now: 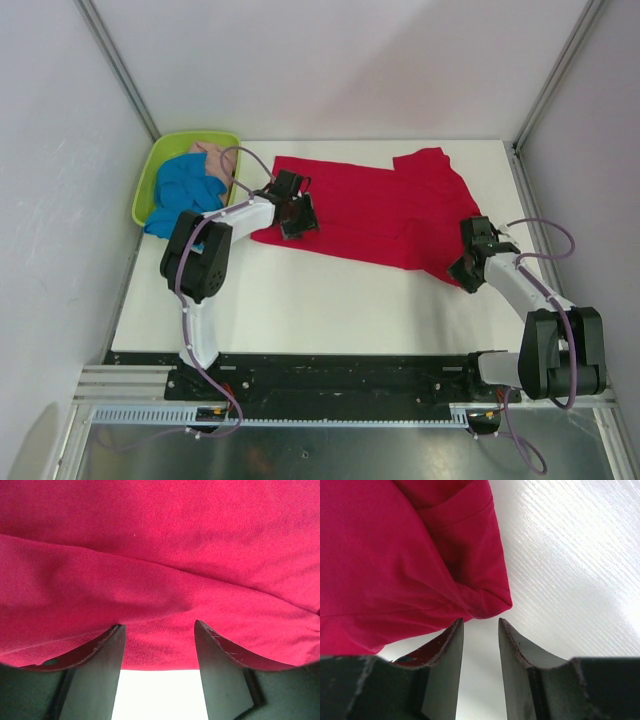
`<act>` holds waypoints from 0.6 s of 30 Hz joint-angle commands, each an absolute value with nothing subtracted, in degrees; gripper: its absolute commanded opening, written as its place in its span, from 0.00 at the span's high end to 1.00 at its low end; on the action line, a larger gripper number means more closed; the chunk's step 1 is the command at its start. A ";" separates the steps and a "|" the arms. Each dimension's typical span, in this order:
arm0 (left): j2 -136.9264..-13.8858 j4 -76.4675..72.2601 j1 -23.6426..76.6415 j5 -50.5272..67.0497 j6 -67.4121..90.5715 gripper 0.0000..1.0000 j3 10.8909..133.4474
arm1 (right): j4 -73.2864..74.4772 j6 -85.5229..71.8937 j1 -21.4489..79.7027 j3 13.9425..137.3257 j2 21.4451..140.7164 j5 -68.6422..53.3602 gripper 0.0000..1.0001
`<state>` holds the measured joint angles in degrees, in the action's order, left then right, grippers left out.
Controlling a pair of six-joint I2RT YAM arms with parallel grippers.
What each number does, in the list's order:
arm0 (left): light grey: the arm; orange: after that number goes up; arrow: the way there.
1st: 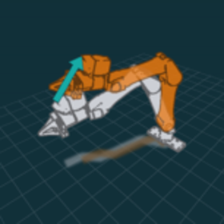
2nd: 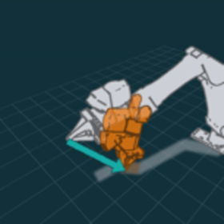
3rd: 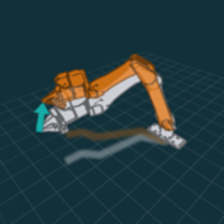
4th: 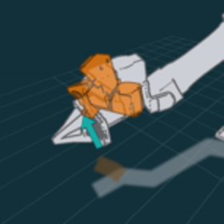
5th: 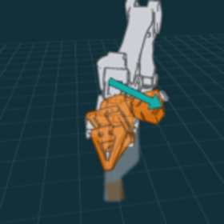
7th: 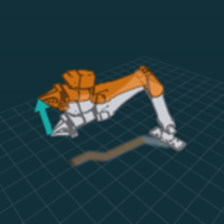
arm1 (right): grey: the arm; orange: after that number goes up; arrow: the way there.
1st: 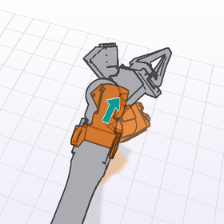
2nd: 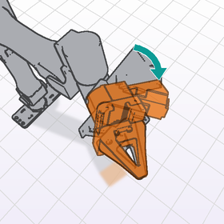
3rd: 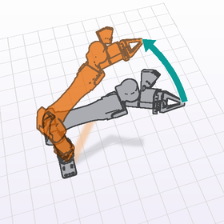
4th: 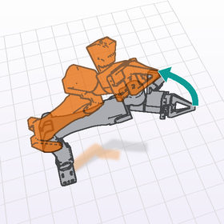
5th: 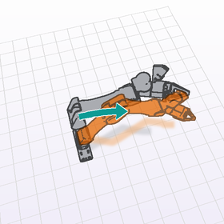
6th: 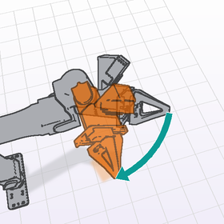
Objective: Fold and stack the t-shirts
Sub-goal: Fold the flattened tshirt in 1/3 of the way
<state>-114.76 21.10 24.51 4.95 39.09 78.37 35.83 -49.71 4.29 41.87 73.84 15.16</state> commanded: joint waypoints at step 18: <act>-116.35 19.70 23.37 0.81 39.54 0.38 76.69 | 35.52 -42.77 3.73 49.41 79.57 25.70 0.99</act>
<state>-115.11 20.08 24.25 4.08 39.11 78.30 34.17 -45.32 3.88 44.75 79.31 20.95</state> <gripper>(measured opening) 0.622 0.027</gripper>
